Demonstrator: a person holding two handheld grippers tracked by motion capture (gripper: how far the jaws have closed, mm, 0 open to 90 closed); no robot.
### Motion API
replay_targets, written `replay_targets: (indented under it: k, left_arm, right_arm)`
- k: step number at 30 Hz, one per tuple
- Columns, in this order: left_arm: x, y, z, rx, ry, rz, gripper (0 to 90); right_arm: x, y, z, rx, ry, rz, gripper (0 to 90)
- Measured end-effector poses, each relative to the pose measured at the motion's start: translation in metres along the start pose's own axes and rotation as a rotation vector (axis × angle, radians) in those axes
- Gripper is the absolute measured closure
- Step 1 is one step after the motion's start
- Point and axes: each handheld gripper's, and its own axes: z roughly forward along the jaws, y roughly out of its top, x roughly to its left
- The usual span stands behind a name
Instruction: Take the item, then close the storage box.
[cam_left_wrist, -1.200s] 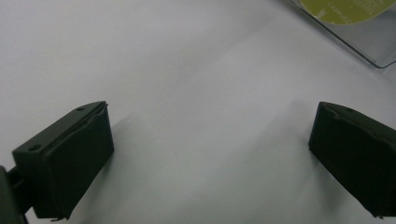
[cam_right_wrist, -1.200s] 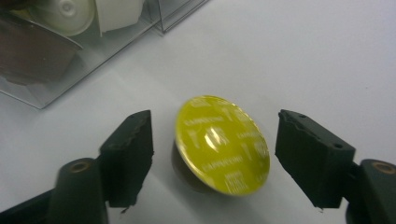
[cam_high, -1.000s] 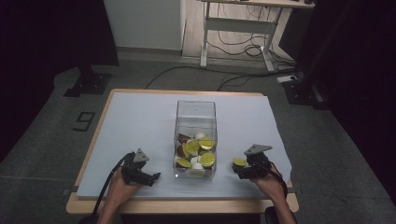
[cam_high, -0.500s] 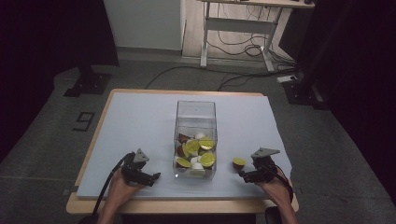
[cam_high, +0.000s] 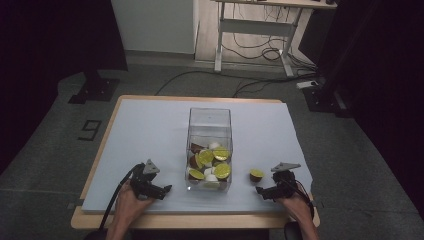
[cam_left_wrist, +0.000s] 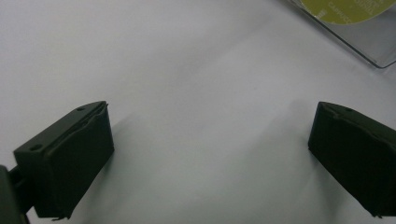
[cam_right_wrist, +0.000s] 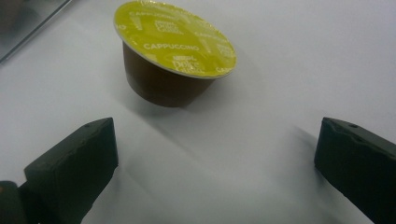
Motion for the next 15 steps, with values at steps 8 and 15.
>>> replay_targets:
  k: [8,15]
  left_arm:
    - [0.0003,0.0,0.0,-0.001,-0.002,-0.002,0.0]
    - [0.0004,-0.0002,-0.0001,-0.002,-0.003,-0.003,0.0]
  right_arm:
    - [0.0028,-0.0054,0.0029,-0.026,-0.026,-0.062,0.0]
    - [0.0025,-0.0044,0.0029,-0.017,-0.024,-0.064,0.0]
